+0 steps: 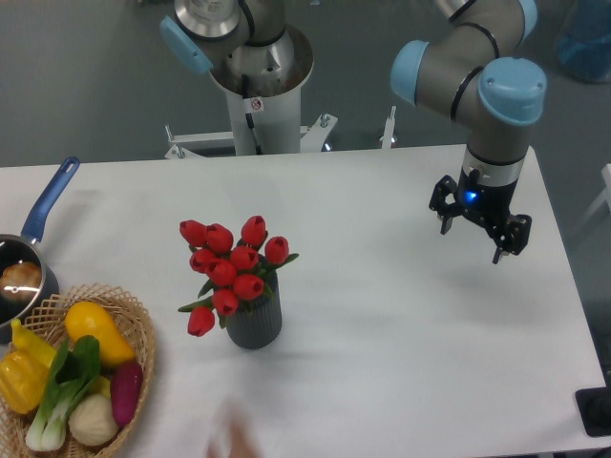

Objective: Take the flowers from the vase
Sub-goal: 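Move the open gripper toward the red tulip stems above the grey vase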

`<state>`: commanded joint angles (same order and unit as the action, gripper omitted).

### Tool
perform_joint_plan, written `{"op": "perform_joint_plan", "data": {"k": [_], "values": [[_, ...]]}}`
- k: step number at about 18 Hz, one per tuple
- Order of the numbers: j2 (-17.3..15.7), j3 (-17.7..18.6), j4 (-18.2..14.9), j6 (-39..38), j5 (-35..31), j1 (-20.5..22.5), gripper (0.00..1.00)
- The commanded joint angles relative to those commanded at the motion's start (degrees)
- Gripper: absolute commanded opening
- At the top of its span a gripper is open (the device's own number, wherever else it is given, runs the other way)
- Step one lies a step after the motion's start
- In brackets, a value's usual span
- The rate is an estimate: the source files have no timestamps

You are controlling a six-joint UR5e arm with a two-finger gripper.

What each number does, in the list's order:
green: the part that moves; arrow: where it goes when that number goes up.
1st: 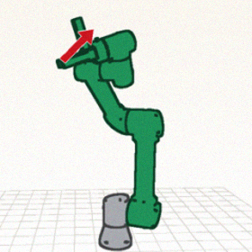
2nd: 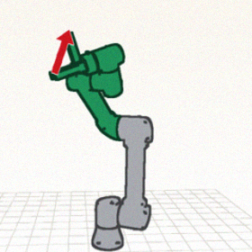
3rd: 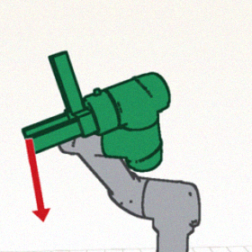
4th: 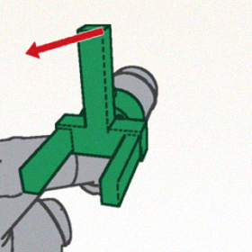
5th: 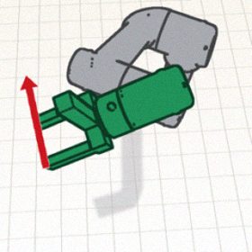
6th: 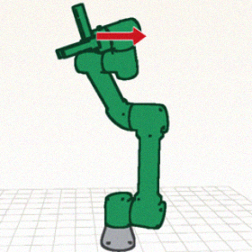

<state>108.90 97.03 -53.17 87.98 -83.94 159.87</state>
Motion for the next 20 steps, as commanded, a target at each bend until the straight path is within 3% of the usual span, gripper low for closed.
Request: {"op": "perform_joint_plan", "data": {"k": [7, 9, 11, 15, 20], "values": [[-1.0, 1.3, -0.1, -0.1, 0.4, -2.4, 1.00], [-3.1, 4.4, 0.3, -0.1, 1.3, -2.6, 1.00], [-5.3, 7.1, 0.4, -0.6, 4.6, -2.8, 1.00], [-9.4, 11.6, 0.4, -4.6, 17.3, -3.7, 1.00], [-11.4, 13.4, -0.4, -5.5, 27.9, -5.0, 1.00]]}}
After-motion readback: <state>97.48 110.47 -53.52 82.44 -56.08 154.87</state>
